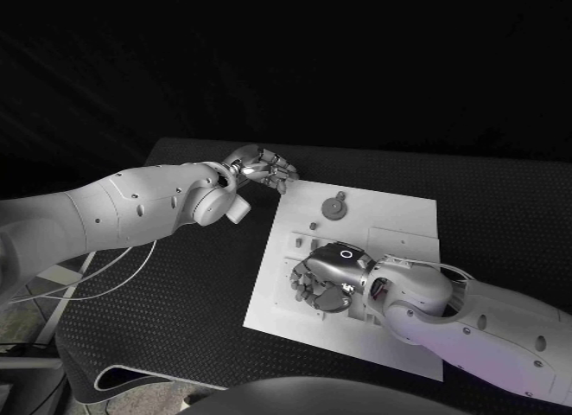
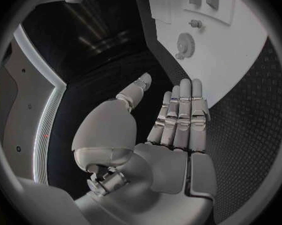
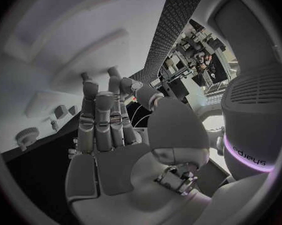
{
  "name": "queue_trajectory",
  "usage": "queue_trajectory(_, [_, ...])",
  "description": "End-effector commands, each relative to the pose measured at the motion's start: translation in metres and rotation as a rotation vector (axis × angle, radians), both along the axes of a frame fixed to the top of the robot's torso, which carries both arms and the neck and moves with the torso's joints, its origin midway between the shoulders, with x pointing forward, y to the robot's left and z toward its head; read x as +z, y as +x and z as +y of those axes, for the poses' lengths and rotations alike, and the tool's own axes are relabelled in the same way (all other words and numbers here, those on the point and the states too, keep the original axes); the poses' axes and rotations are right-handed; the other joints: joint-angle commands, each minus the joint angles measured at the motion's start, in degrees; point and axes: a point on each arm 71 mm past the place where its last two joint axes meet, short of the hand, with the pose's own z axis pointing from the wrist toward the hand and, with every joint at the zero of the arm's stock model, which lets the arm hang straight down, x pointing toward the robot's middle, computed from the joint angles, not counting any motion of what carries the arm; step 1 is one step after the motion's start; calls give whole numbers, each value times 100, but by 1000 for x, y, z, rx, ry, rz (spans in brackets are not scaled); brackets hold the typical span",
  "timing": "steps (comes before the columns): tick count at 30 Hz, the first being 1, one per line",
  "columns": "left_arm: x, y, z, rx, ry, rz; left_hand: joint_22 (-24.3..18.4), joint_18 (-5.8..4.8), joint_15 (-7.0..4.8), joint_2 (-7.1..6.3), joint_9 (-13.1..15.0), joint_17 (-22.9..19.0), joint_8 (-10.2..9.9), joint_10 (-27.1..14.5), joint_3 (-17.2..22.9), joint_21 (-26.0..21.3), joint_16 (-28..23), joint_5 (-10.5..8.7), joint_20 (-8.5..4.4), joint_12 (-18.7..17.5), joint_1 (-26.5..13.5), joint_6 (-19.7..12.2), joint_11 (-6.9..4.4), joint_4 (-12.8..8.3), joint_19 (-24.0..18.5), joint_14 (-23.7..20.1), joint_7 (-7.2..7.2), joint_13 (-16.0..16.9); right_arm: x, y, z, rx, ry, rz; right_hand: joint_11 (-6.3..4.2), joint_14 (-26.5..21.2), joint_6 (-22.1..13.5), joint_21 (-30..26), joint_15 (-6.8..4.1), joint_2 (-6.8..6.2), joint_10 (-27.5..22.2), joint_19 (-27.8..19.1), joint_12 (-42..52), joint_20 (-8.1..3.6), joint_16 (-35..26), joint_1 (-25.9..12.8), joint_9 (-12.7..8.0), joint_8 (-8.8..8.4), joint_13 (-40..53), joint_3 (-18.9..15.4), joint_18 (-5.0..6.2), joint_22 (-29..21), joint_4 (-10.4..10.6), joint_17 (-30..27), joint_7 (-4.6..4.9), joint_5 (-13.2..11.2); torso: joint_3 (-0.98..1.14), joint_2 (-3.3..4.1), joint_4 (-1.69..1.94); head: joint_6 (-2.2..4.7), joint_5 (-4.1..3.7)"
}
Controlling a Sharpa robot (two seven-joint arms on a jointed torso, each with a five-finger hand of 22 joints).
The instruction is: Assemble the parts on the task board
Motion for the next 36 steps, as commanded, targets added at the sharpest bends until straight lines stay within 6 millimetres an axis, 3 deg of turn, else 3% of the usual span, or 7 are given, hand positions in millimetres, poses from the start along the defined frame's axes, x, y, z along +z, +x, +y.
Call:
queue_trajectory(1, [1,0,-3,-17,-13,-3,-9,111,42,16,-7,7,-10,-26,-36,20,-23,-28,-5,-3,-61,-32,-5,2,-40,12,7,-10,-2,0,-1,6,-23,-3,-5,-7,282,41,-34,21,33,22,-35,-6,21,6,168,139,-4,19,67,138,-16,3,-97,26,-1,1,3,-5,2])
queue_trajectory(24, [1,0,-3,-18,-13,-2,-12,112,42,19,-7,18,-6,-28,-37,22,-32,-28,-5,-2,-68,-35,-5,2,-41,14,7,-12,-15,-4,2,16,-62,16,-5,-8,284,51,-35,26,36,19,-39,-8,26,3,173,137,7,24,67,137,-15,2,-98,26,-4,1,3,-42,13])
queue_trajectory(36, [1,0,-3,-19,-13,-2,-14,112,43,20,-7,25,-4,-29,-38,22,-38,-28,-4,-2,-73,-37,-4,4,-41,15,7,-14,-11,-8,6,21,-10,27,-6,-9,285,56,-35,26,37,17,-42,-9,28,2,176,136,12,27,67,136,-17,1,-99,26,0,0,3,-35,7])
